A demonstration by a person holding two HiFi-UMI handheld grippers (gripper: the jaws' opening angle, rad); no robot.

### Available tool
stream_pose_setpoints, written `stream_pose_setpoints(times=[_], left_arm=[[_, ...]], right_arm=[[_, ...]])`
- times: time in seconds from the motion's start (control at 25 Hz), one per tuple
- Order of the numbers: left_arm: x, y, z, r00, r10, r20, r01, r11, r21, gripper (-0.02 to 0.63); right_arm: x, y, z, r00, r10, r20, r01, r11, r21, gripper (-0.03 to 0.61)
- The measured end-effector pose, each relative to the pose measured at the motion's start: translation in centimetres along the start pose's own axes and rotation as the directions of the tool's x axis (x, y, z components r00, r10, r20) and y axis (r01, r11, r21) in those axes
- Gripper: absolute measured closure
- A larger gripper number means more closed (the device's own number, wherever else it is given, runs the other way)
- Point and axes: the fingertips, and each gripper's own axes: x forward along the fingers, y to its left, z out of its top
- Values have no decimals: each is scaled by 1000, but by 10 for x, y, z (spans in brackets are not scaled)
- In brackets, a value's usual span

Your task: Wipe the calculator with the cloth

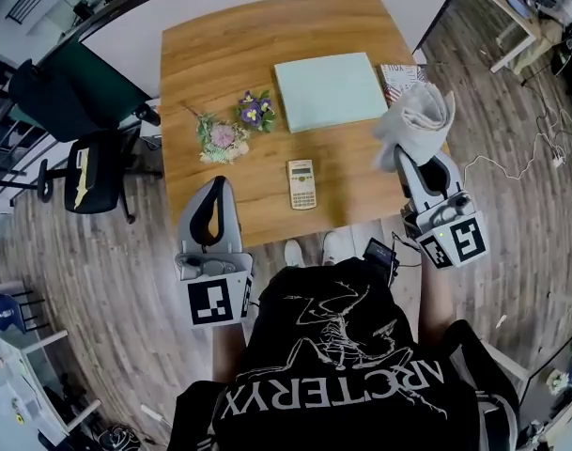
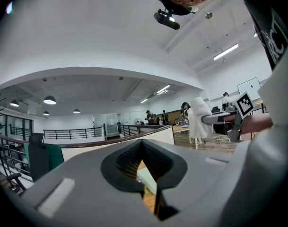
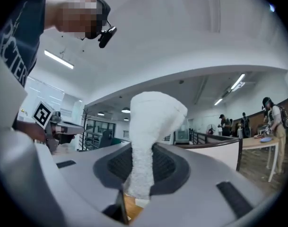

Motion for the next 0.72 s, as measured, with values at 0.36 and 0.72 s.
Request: stream_pose_setpoints(times=[0.36,0.72], left_arm=[[0,3,1,1000,15,7,-15,1000,6,604],[0,3,1,1000,22,10,-22,1000,6,604]], right_arm=[[19,13,-5,999,-32,-22,30,998,-56,486],[30,22,-11,999,17,-45,-19,999,-49,486]])
